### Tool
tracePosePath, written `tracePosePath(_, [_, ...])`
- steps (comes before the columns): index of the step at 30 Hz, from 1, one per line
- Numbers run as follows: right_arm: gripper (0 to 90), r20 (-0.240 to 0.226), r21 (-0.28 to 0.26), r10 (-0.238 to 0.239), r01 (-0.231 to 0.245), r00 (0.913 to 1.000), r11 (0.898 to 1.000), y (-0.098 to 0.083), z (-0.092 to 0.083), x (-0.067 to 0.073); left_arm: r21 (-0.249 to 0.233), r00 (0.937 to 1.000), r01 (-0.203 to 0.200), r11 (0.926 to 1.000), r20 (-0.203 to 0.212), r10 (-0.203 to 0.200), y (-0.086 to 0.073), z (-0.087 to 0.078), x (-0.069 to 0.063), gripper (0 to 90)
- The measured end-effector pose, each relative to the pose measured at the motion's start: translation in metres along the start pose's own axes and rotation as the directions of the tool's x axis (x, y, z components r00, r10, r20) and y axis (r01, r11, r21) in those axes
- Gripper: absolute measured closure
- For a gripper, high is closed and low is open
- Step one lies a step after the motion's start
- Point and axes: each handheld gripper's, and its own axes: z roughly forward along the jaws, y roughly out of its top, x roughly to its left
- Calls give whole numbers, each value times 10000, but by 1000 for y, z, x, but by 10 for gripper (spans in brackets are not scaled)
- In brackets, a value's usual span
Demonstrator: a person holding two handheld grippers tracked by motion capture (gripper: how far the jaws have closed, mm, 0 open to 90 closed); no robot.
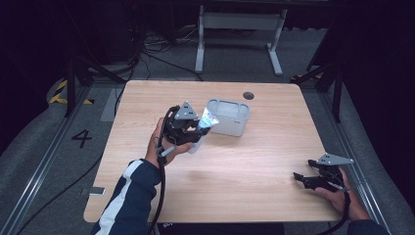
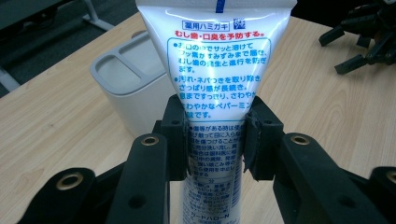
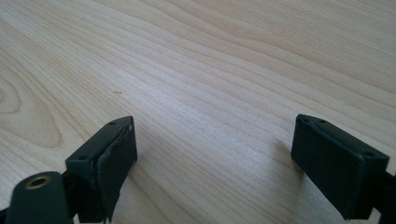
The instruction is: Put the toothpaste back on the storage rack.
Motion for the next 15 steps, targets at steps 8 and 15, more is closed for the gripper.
tracePosePath(8, [143,3,-1,1,-1,10000,10000,0,0,0,-425,10000,56,9991,-69,-59,14,-3,7,665])
tracePosePath(15, [143,6,1,6,-6,10000,10000,0,0,0,-574,9998,9,9984,-176,-19,23,-3,11,665])
